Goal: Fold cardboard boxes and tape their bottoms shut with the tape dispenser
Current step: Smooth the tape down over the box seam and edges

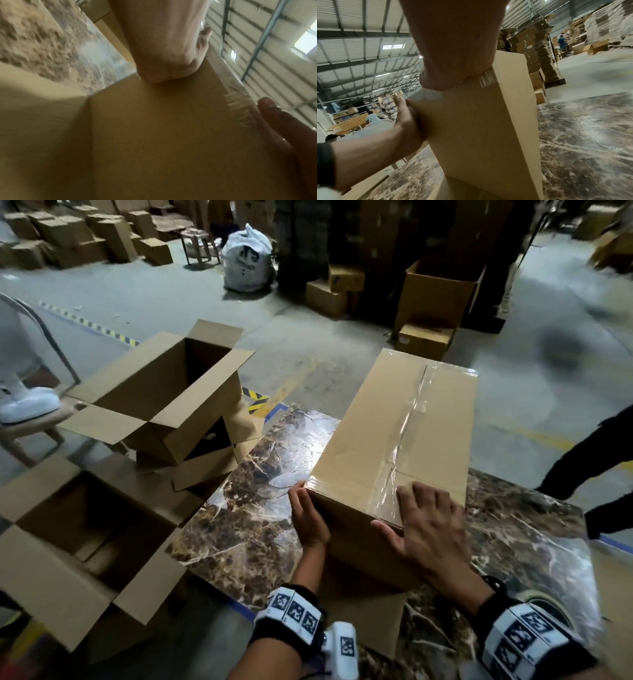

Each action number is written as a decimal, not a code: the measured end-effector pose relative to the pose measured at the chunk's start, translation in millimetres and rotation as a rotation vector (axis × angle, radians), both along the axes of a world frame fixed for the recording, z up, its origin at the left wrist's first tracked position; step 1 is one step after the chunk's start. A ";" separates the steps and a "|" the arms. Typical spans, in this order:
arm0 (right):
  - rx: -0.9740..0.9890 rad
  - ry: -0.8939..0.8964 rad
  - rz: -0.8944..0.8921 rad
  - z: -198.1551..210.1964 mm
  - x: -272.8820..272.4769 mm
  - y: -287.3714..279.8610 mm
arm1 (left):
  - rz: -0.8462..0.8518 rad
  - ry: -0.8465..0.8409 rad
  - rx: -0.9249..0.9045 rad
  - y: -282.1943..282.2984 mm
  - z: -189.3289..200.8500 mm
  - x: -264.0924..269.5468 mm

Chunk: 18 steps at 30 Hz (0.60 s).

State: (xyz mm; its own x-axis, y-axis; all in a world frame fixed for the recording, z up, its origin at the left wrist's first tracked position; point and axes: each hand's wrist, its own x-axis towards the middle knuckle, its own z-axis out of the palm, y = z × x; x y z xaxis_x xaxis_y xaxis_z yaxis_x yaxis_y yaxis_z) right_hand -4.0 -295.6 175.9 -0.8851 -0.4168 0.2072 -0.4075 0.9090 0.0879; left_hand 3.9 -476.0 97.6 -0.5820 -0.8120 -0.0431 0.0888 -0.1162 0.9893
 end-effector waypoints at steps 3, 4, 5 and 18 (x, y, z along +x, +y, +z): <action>-0.017 -0.013 0.006 3.7 2.0 -0.6 | -0.277 -0.080 -0.130 -30.4 -15.6 20.8; -0.034 -0.018 0.009 4.2 2.1 -0.8 | -0.356 -0.114 -0.195 -44.6 -20.0 25.7; -0.049 -0.027 0.005 4.9 3.0 -0.1 | -0.434 -0.167 -0.265 -58.6 -20.3 29.1; -0.212 -0.137 -0.319 17.2 3.9 -71.7 | -0.712 0.000 -0.889 -100.5 83.5 -1.9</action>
